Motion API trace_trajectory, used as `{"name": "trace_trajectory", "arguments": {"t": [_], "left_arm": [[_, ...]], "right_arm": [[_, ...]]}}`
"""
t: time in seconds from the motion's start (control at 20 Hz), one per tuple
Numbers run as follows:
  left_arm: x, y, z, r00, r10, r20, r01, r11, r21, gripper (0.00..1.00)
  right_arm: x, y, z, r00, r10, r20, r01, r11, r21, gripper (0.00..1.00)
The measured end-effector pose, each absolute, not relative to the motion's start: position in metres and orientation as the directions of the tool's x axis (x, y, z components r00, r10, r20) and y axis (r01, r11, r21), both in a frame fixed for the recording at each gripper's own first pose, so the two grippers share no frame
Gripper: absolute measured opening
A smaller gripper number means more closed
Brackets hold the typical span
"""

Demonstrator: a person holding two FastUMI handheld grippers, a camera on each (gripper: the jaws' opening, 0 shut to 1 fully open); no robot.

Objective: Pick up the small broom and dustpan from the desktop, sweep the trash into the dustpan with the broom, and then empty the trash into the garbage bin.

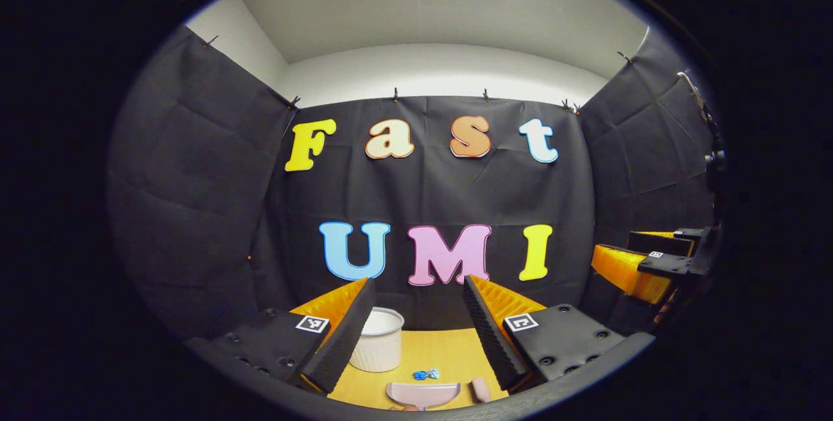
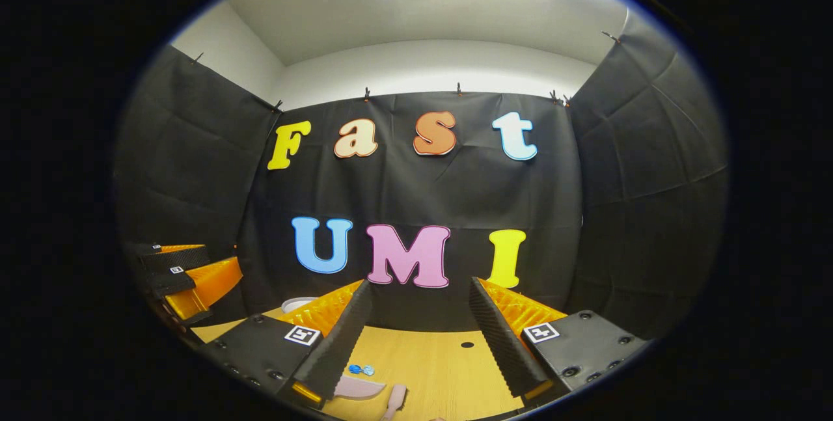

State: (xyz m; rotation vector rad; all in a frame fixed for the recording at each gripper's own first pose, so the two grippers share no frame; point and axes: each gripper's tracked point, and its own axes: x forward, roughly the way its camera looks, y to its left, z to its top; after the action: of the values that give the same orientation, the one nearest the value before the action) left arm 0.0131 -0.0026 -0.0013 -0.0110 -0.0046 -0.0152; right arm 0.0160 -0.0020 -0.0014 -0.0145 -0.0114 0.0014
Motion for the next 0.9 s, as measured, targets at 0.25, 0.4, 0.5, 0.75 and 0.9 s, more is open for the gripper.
{"name": "trace_trajectory", "arguments": {"t": [0.25,0.4,0.5,0.75,0.9], "left_arm": [[0.0175,0.0038,-0.0026,1.0,-0.008,-0.001,0.008,1.0,-0.015,0.8],[0.0185,0.0021,-0.003,1.0,-0.019,0.005,0.02,1.0,-0.018,0.81],[0.0184,0.0035,-0.0044,1.0,-0.021,0.006,0.021,1.0,-0.017,0.8],[0.017,0.0031,-0.0034,1.0,-0.022,0.009,0.023,1.0,-0.018,0.8],[0.0164,0.0044,-0.0036,1.0,-0.017,0.008,0.017,1.0,-0.011,0.8]], "right_arm": [[0.0198,-0.0025,-0.0049,1.0,-0.006,0.008,0.006,1.0,-0.029,0.97],[0.0197,-0.0031,-0.0061,1.0,-0.012,0.007,0.012,0.999,-0.031,0.92],[0.0204,-0.002,-0.0074,1.0,-0.013,0.005,0.013,0.999,-0.031,0.92],[0.0204,0.0015,-0.0066,1.0,-0.008,0.01,0.009,0.999,-0.035,0.92],[0.0188,0.0025,-0.0069,1.0,-0.005,0.011,0.005,0.999,-0.038,0.97]]}}
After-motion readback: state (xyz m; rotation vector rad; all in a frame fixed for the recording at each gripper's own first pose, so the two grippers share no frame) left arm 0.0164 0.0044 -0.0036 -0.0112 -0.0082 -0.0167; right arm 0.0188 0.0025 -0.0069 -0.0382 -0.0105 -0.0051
